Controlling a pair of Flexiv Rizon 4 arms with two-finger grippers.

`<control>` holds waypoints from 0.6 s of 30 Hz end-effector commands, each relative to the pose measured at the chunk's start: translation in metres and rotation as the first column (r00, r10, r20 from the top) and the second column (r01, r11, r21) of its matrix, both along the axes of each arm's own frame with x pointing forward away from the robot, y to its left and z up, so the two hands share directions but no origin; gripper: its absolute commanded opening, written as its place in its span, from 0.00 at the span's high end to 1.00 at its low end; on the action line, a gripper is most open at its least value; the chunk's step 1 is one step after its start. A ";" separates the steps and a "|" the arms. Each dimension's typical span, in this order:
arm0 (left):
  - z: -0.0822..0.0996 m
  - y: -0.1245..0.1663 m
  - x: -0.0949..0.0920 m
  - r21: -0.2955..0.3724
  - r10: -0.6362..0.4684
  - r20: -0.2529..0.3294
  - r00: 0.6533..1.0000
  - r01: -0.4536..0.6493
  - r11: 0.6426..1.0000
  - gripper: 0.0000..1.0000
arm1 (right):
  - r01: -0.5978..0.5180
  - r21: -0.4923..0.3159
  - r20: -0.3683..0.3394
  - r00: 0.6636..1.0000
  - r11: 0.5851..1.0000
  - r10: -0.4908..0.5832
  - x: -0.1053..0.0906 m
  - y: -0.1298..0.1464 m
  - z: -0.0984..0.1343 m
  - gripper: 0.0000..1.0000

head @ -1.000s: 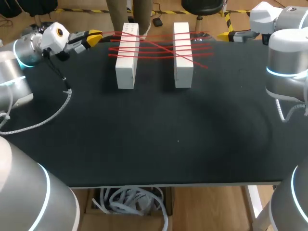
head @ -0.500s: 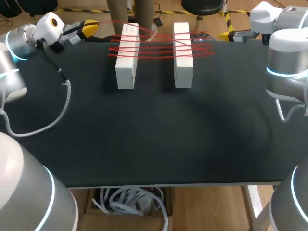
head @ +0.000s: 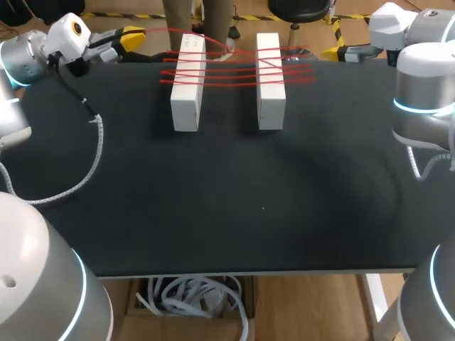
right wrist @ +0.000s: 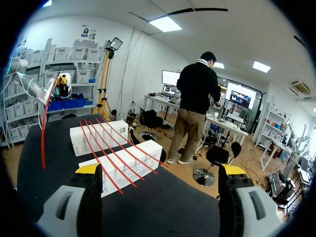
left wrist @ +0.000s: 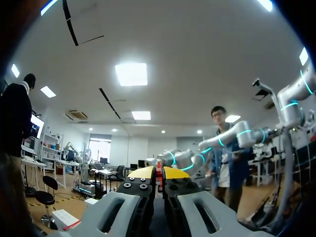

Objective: Grab the tape and strap the tape.

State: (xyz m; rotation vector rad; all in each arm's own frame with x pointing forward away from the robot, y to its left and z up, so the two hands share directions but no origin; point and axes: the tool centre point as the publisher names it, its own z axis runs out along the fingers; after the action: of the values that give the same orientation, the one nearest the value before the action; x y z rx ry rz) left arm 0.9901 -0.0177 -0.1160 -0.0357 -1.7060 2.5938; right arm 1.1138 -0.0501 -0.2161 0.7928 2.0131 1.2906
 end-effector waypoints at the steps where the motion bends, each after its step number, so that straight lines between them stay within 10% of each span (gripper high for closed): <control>1: 0.001 0.000 -0.001 0.002 0.004 -0.001 1.000 -0.004 1.000 1.00 | 0.000 0.000 0.000 1.000 1.000 0.000 0.000 0.000 0.000 0.00; 18: 0.015 -0.003 -0.004 -0.040 0.012 0.008 1.000 -0.012 0.999 1.00 | 0.000 0.000 0.000 1.000 1.000 0.000 0.000 0.000 0.000 0.00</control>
State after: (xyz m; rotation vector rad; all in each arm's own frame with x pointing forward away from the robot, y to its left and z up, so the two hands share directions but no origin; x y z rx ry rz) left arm 0.9894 -0.0166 -0.1022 -0.0479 -1.6628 2.6334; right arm 1.1138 -0.0500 -0.2161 0.7928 2.0131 1.2907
